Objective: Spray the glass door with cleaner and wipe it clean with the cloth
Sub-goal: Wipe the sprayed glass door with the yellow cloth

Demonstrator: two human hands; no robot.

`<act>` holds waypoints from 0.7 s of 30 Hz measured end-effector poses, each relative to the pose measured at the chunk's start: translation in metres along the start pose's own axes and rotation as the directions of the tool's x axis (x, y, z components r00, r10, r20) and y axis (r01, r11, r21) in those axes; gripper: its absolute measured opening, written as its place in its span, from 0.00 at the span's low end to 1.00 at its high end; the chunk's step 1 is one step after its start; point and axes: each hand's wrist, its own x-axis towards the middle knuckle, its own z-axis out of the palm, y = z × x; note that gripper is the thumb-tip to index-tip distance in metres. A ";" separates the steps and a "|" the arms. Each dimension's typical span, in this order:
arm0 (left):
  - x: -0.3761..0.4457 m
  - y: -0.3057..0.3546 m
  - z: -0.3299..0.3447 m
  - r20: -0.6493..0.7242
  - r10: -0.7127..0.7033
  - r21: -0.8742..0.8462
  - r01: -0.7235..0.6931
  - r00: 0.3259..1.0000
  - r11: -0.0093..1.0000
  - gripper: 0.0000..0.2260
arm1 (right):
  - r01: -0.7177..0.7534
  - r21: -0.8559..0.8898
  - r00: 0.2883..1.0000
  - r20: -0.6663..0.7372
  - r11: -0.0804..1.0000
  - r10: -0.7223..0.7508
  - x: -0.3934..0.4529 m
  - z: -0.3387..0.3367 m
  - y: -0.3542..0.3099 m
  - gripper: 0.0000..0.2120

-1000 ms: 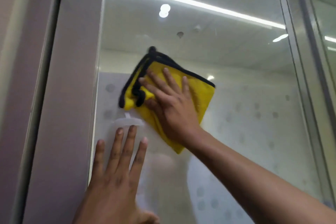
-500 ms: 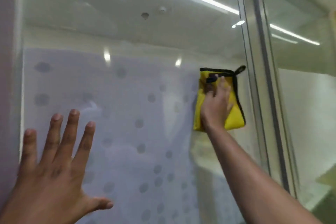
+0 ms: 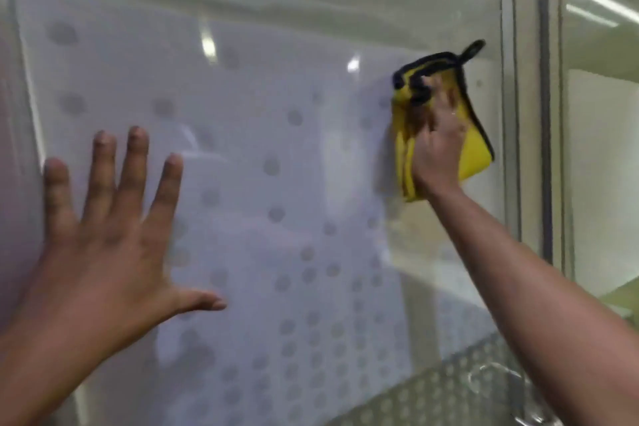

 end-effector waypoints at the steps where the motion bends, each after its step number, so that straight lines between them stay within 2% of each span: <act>1: -0.004 0.004 -0.008 0.004 -0.005 0.059 0.005 1.000 0.998 0.75 | -0.212 -0.011 0.974 -0.080 0.977 0.210 0.010 -0.010 0.029 0.28; 2: -0.006 0.009 -0.011 0.014 -0.010 0.096 0.008 1.000 0.995 0.75 | -0.399 -0.008 0.909 -0.136 0.917 0.395 0.015 -0.021 0.051 0.30; 3: -0.006 0.010 -0.012 0.025 -0.020 0.122 0.017 0.999 0.992 0.76 | -0.561 0.021 0.814 -0.168 0.827 0.556 0.016 -0.023 0.071 0.32; 4: -0.007 0.011 -0.011 0.021 -0.029 0.139 0.026 0.999 0.990 0.76 | -0.628 0.074 0.754 -0.187 0.775 0.629 0.010 -0.019 0.074 0.36; 5: -0.007 0.011 -0.011 0.028 -0.049 0.150 0.044 0.998 0.988 0.75 | -0.650 0.108 0.728 -0.195 0.753 0.657 0.001 -0.012 0.062 0.39; 6: -0.006 0.012 -0.014 0.043 -0.067 0.152 0.060 0.997 0.987 0.75 | -0.663 0.131 0.708 -0.211 0.737 0.674 -0.011 -0.003 0.036 0.39; 7: -0.007 0.012 -0.015 0.041 -0.069 0.146 0.062 0.997 0.987 0.75 | -0.653 0.112 0.723 -0.203 0.749 0.660 -0.026 0.004 0.003 0.35; 8: -0.008 0.012 -0.014 0.037 -0.065 0.150 0.059 0.997 0.987 0.75 | -0.587 0.082 0.791 -0.156 0.805 0.592 -0.047 0.012 -0.033 0.31; 9: -0.008 0.012 -0.013 0.032 -0.061 0.157 0.056 0.998 0.986 0.75 | -0.446 0.056 0.887 -0.103 0.893 0.450 -0.072 0.021 -0.067 0.31; 10: -0.008 0.012 -0.013 0.030 -0.064 0.160 0.058 0.998 0.985 0.75 | -0.280 0.032 0.959 -0.043 0.959 0.282 -0.099 0.032 -0.096 0.33; 11: -0.008 0.012 -0.013 0.022 -0.059 0.148 0.055 0.998 0.987 0.74 | -0.088 0.016 0.995 0.056 0.996 0.087 -0.127 0.044 -0.123 0.33; 12: -0.009 0.011 -0.013 0.012 -0.054 0.137 0.052 0.998 0.989 0.74 | 0.115 0.015 0.979 0.167 0.993 -0.115 -0.151 0.053 -0.143 0.31; 13: -0.009 0.011 -0.014 0.013 -0.044 0.129 0.043 0.999 0.991 0.74 | 0.289 0.018 0.925 0.253 0.957 -0.284 -0.169 0.060 -0.149 0.27; 14: -0.010 0.012 -0.017 0.023 -0.043 0.119 0.040 0.999 0.992 0.73 | 0.387 0.036 0.875 0.300 0.921 -0.379 -0.177 0.059 -0.149 0.25; 16: -0.011 0.011 -0.019 0.024 -0.048 0.122 0.045 0.999 0.992 0.73 | 0.465 0.047 0.840 0.293 0.884 -0.457 -0.167 0.049 -0.128 0.23; 18: -0.012 0.013 -0.021 0.025 -0.049 0.147 0.045 0.998 0.988 0.73 | 0.375 0.017 0.900 0.233 0.927 -0.368 -0.151 0.038 -0.093 0.24; 20: -0.012 0.016 -0.023 0.024 -0.050 0.155 0.045 0.998 0.987 0.73 | 0.046 0.010 0.991 0.125 0.999 -0.046 -0.135 0.026 -0.035 0.30; 21: -0.012 0.017 -0.025 0.025 -0.052 0.159 0.048 0.998 0.986 0.72 | -0.157 0.034 0.987 0.040 0.987 0.156 -0.132 0.017 -0.013 0.32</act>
